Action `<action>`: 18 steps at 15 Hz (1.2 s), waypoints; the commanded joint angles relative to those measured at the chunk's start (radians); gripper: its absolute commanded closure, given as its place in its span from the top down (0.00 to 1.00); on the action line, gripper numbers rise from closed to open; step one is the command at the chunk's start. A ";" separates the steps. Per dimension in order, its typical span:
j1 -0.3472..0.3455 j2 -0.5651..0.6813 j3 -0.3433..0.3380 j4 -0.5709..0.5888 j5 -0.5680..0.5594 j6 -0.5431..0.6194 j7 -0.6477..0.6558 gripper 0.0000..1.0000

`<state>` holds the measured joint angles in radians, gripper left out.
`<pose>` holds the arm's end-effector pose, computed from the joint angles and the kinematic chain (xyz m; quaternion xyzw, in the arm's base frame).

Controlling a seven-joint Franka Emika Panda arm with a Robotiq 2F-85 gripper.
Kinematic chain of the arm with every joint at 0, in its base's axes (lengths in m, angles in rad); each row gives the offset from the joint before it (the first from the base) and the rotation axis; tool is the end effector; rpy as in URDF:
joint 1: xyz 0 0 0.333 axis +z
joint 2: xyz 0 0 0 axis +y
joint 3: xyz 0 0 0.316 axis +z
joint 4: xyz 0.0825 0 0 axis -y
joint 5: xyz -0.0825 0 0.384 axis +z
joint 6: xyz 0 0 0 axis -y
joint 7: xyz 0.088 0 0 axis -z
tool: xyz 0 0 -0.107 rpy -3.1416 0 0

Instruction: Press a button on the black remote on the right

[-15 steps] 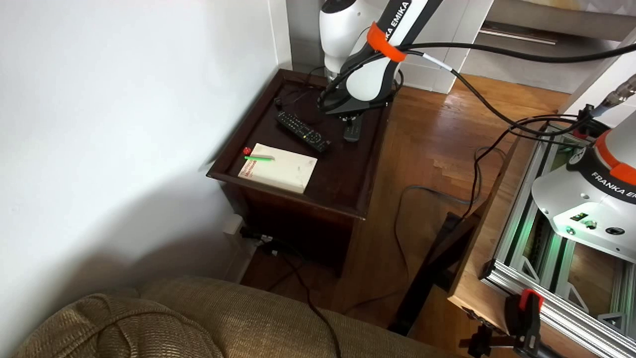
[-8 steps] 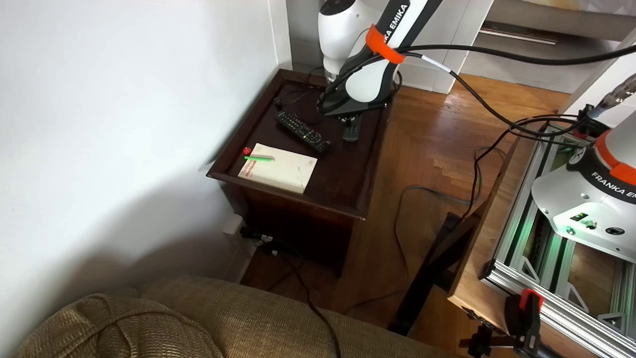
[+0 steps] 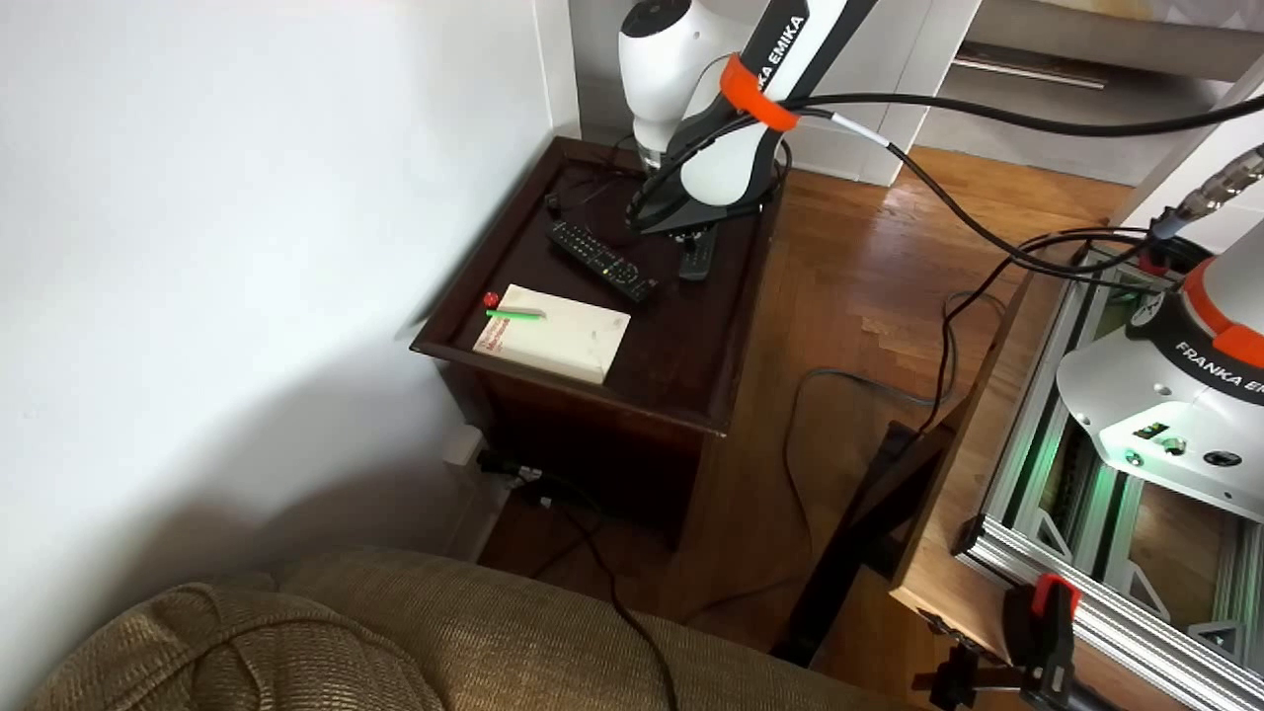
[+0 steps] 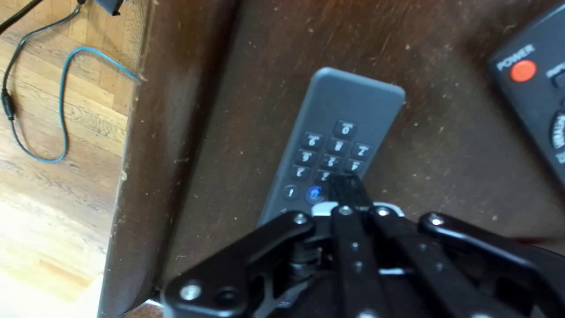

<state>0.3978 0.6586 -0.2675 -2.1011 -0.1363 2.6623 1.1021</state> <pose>0.5560 0.0695 0.1038 0.9145 -0.3869 0.0300 0.1147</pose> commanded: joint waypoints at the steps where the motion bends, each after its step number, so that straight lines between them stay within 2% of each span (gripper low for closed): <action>1: 0.009 0.028 -0.009 0.008 -0.036 -0.002 0.042 0.00; 10: 0.002 -0.123 -0.025 -0.094 -0.052 0.000 0.042 0.00; 13: -0.001 -0.200 -0.027 -0.153 -0.106 -0.013 0.002 0.00; 14: -0.005 -0.232 -0.025 -0.179 -0.134 -0.017 -0.017 0.26; 16: -0.001 -0.294 -0.039 -0.234 -0.219 0.005 -0.026 0.33; 18: -0.035 -0.371 -0.013 -0.297 -0.296 0.019 -0.108 0.49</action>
<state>0.3964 0.4223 -0.2977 -2.2767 -0.3311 2.6624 1.0807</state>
